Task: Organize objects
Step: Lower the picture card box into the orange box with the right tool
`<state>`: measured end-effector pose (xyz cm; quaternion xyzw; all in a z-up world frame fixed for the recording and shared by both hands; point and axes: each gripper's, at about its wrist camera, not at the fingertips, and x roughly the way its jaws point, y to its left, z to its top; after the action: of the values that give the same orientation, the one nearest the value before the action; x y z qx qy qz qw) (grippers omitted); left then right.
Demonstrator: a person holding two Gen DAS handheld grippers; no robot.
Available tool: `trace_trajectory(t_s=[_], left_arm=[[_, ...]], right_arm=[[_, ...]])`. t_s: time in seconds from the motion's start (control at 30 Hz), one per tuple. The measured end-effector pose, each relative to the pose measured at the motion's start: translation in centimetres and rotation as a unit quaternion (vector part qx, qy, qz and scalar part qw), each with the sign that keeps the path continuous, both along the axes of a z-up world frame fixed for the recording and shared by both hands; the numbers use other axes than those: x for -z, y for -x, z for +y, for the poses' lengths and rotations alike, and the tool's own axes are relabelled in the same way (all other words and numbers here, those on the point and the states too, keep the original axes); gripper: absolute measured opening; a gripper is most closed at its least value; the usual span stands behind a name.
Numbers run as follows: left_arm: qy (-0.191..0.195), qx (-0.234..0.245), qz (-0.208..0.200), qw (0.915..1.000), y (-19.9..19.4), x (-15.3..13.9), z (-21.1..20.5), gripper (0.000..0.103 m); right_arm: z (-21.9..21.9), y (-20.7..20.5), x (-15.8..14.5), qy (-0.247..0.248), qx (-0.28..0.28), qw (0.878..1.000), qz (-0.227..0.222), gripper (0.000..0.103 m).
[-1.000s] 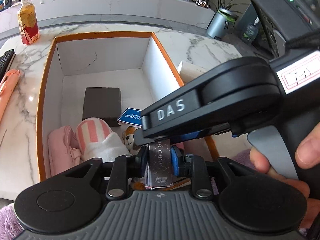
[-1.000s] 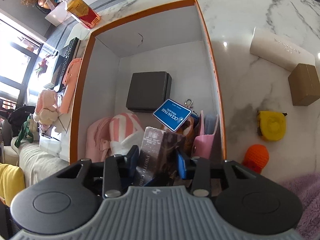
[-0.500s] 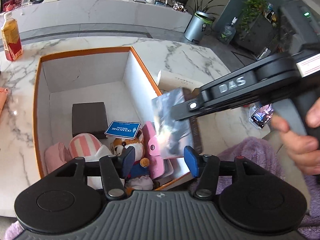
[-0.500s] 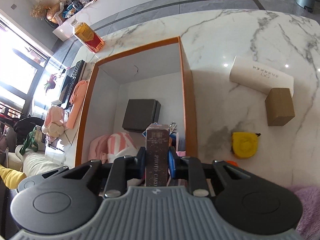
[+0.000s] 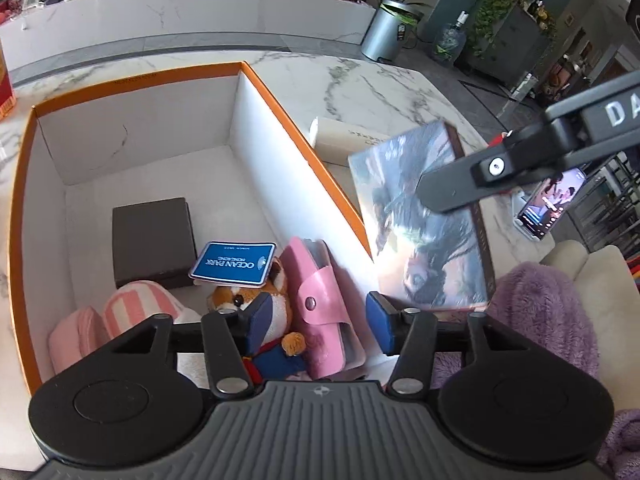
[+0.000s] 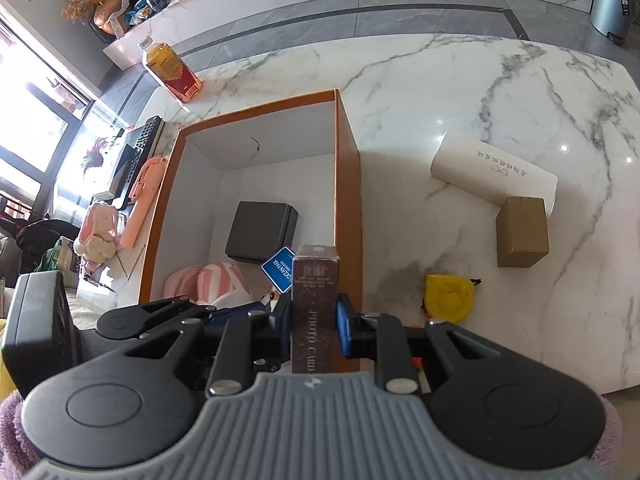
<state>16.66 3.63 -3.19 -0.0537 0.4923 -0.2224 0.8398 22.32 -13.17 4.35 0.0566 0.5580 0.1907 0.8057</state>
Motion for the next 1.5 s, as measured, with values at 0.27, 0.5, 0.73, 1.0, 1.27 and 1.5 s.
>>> trace_trajectory(t_s=[0.27,0.5,0.73,1.0,1.27,1.5], left_arm=[[0.008,-0.008,0.021,0.9997,-1.0,1.6,-1.2,0.061],[-0.010,-0.030,0.027,0.9991,-0.7,1.8,-0.4,0.030],[0.014,-0.058,0.032,0.9977,-0.1,2.3,1.8,0.029],[0.047,-0.061,0.030,0.9966,0.0,2.7,2.8,0.029],[0.077,-0.058,0.025,0.9950,0.2,3.0,3.1,0.029],[0.085,-0.053,0.023,0.9947,0.0,3.2,3.2,0.027]], right_arm=[[0.2,0.3,-0.5,0.022,-0.026,0.999,-0.006,0.024],[1.1,-0.1,-0.2,0.023,-0.038,0.999,0.003,0.024],[4.1,-0.6,1.7,0.055,-0.060,0.996,0.021,0.024],[6.7,-0.3,4.3,0.137,-0.030,0.990,0.032,0.024],[7.7,-0.7,4.4,0.165,0.049,0.984,0.055,0.024],[9.2,-1.4,4.8,0.200,0.038,0.978,0.050,0.026]])
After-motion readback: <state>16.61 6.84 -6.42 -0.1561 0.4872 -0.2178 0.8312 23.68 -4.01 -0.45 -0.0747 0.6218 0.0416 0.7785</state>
